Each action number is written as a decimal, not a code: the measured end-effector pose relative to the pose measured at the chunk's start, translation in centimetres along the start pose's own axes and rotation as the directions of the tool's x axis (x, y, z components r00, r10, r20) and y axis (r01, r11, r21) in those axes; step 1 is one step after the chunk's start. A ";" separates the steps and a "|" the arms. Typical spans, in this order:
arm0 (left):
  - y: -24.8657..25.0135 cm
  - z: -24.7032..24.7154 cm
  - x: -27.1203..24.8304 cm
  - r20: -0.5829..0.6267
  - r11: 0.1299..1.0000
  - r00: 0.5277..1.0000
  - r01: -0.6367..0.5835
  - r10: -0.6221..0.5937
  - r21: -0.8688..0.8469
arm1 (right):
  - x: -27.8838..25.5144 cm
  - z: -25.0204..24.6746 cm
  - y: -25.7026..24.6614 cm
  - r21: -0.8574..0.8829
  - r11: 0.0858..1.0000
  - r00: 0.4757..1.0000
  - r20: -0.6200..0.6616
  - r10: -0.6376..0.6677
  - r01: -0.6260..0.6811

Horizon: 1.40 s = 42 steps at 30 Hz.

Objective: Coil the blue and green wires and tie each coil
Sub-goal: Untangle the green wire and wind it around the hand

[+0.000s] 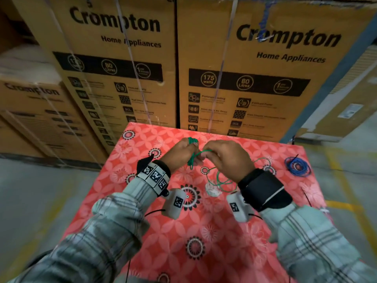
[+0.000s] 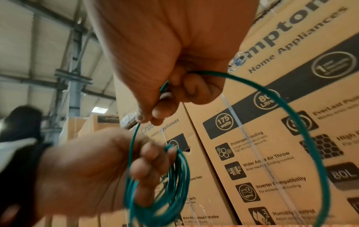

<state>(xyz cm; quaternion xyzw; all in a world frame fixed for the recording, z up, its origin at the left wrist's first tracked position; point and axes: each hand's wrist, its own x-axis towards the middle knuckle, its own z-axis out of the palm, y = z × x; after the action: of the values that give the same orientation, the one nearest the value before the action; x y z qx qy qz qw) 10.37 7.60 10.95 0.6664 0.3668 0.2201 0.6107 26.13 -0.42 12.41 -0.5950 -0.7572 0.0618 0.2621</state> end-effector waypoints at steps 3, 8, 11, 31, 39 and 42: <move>-1.0 0.0 -0.8 0.047 0.996 0.996 0.080 -0.079 -0.038 | 0.2 -1.0 1.1 0.158 0.984 0.991 -0.094 0.100 -0.084; -0.7 0.7 -2.0 0.133 0.965 0.986 0.127 -0.099 -0.228 | 0.6 -1.2 1.6 0.270 0.960 0.980 -0.160 0.120 -0.073; 0.4 1.0 -2.6 0.175 0.969 0.982 0.111 -0.073 -0.219 | 1.0 -0.1 2.3 0.371 0.920 0.957 -0.198 0.212 -0.127; 7.0 -4.5 1.7 -0.403 0.801 0.913 -0.287 0.062 -0.526 | -5.3 10.2 3.7 0.494 0.832 0.962 0.035 0.271 -0.252; 3.8 -2.6 2.0 -0.273 0.973 0.962 -0.077 0.014 -0.218 | -1.6 -0.2 -2.1 0.267 0.956 0.993 -0.053 -0.108 0.118; 3.3 -1.7 1.7 -0.187 0.990 0.982 -0.032 0.007 -0.135 | 0.3 -2.5 -2.1 0.215 0.965 0.981 -0.157 -0.117 0.149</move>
<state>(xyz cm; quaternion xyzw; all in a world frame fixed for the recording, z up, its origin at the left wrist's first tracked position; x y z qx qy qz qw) 10.88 10.08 14.15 0.6028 0.3995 0.3121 0.6162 25.48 -1.29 15.47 -0.5120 -0.7628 0.0868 0.3854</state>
